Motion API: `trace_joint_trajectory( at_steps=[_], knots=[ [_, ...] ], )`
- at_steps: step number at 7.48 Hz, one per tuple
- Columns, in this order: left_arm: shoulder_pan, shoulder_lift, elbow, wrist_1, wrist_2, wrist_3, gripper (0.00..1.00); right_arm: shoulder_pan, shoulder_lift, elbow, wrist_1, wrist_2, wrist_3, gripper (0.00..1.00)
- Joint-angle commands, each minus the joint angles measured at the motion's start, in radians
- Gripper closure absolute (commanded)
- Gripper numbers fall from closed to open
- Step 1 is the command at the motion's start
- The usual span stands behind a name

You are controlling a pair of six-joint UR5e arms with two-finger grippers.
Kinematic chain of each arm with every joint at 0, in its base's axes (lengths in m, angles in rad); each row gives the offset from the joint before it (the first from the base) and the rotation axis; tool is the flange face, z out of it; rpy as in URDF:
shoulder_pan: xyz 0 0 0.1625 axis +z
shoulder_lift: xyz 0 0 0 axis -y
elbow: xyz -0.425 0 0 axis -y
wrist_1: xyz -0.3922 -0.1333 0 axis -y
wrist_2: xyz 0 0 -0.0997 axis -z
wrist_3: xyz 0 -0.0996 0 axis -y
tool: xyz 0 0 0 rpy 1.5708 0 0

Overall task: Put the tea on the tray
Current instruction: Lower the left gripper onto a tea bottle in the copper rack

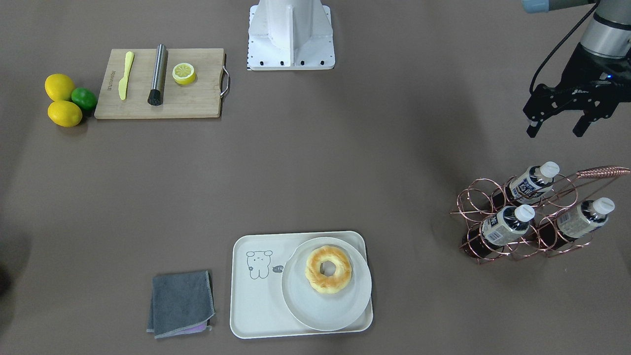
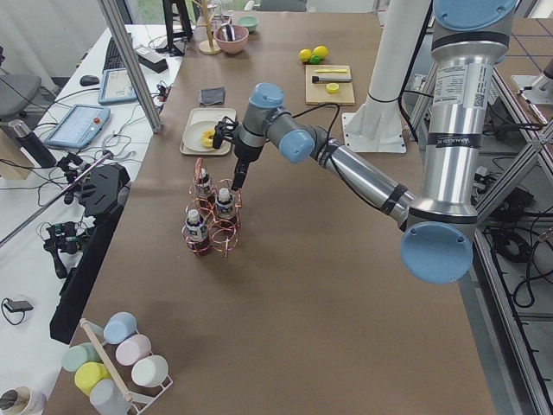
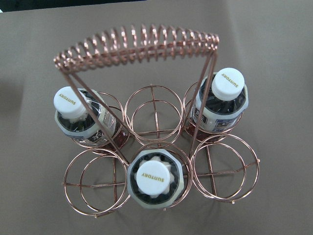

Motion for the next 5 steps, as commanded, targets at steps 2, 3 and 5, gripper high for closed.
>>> trace_joint_trajectory(
  at_steps=[2, 3, 5],
  knots=[
    [0.009, -0.094, 0.145, -0.031, 0.01, 0.003, 0.02, 0.0, 0.001, 0.001, 0.0, 0.0, 0.002, 0.0],
    [0.007, -0.075, 0.163, -0.078, 0.008, 0.009, 0.02, 0.0, 0.002, -0.001, 0.0, 0.0, 0.002, 0.0],
    [0.007, -0.067, 0.206, -0.129, 0.007, 0.065, 0.03, 0.0, 0.004, -0.002, 0.0, 0.0, 0.002, 0.0]
  ],
)
